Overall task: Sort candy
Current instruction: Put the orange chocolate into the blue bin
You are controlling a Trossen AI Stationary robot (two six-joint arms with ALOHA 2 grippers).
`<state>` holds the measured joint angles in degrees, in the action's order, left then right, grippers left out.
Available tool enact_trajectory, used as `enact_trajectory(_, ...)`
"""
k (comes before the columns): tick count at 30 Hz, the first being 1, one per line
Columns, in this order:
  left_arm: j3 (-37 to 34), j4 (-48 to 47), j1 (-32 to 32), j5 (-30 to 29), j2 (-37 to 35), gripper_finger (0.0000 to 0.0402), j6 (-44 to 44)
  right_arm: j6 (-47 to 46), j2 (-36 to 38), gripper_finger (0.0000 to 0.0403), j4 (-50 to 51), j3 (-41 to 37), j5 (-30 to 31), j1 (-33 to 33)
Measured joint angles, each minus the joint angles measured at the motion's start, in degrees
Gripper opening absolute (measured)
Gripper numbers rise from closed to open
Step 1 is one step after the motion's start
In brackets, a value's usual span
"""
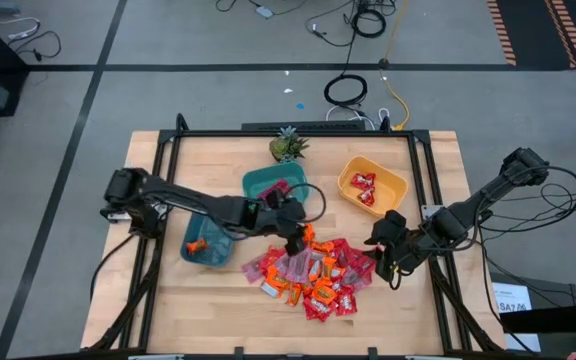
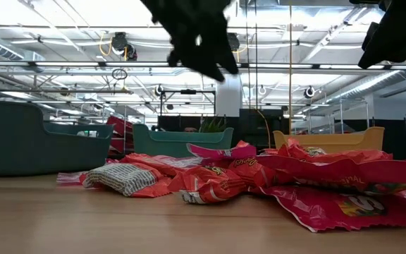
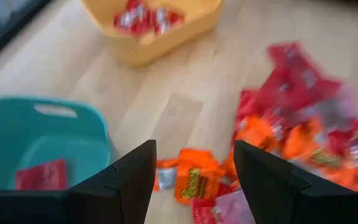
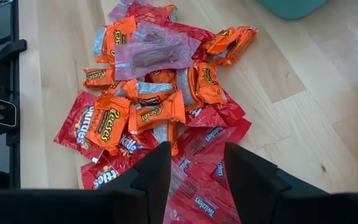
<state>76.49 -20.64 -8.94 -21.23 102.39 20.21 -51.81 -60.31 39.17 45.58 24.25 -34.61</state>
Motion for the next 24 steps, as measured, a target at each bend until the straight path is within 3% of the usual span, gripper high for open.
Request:
enact_trajectory(8,0.02,1.97,1.55,7.15,9.37,0.0224,0.34,-0.66,0.02,0.0141,-0.49,0.01,-0.02,0.00)
enact_trajectory(17,0.05,5.34,2.13,7.69,15.42,0.0220,1.84,-0.70,0.02,0.0141,-0.80,0.02,-0.02,0.00)
enact_trajectory(24,0.07,5.25,2.11,7.63,15.63,0.0149,1.91,-0.70,0.01,0.0141,-0.95,0.01,-0.02,0.00)
